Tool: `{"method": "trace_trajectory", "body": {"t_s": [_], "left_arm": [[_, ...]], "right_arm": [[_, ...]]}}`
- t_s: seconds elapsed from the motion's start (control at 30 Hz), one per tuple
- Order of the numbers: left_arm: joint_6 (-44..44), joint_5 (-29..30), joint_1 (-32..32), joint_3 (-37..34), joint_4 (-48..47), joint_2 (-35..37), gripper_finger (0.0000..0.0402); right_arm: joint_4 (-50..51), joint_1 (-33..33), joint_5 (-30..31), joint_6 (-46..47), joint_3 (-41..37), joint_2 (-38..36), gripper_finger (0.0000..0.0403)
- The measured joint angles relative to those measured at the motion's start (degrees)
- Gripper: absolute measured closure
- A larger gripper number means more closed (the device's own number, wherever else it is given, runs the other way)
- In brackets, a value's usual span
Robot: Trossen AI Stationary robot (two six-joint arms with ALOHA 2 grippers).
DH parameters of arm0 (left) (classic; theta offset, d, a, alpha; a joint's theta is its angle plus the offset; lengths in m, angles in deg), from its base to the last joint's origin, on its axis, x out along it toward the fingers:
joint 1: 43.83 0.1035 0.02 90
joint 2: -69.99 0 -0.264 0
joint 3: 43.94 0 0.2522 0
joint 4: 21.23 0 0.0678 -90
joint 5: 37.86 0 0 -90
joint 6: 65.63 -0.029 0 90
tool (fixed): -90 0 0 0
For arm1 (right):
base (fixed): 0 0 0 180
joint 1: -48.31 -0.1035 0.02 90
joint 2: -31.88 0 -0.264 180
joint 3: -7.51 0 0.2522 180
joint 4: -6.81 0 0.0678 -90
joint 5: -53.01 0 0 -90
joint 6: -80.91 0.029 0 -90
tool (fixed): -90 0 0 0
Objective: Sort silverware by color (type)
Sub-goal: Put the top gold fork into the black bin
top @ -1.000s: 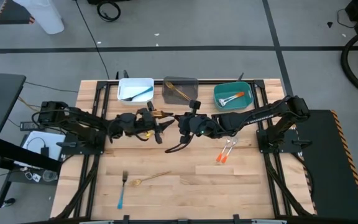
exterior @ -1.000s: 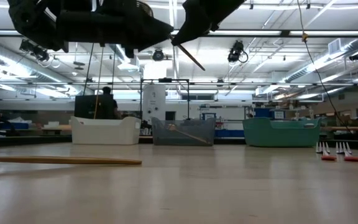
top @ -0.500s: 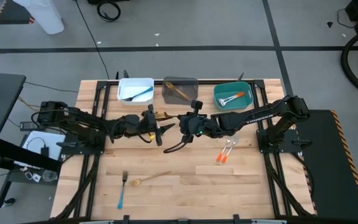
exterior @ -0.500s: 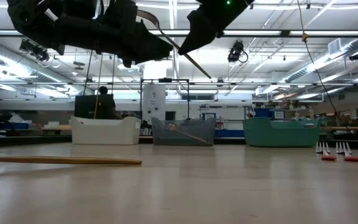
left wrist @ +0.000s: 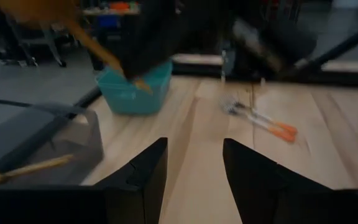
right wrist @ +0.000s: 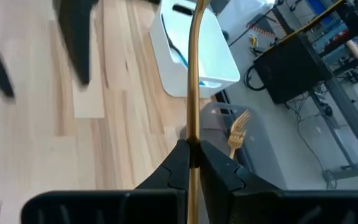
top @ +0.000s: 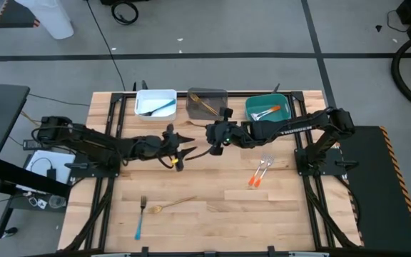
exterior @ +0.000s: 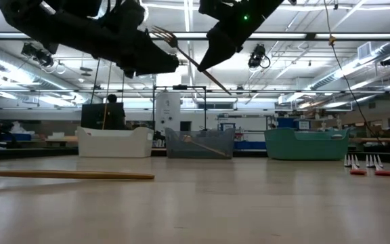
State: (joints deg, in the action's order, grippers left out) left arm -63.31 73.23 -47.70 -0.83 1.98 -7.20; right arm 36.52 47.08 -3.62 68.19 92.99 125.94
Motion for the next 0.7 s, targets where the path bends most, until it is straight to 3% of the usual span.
{"method": "trace_trajectory", "body": {"t_s": [0.27,0.47,0.7], "left_arm": [[-0.5,0.1,-3.0,0.0,-2.4,2.6,0.0237],[-7.4,-1.7,-7.3,0.0,-1.9,3.5,0.0237],[-9.3,-1.6,-8.5,0.0,0.2,4.2,0.0237]], "right_arm": [[0.2,2.9,-1.4,-2.9,0.0,0.0,0.0371],[0.6,6.0,0.2,-4.8,-0.1,0.5,0.0371],[0.5,10.0,-3.4,-5.1,-0.1,0.5,0.037]]}}
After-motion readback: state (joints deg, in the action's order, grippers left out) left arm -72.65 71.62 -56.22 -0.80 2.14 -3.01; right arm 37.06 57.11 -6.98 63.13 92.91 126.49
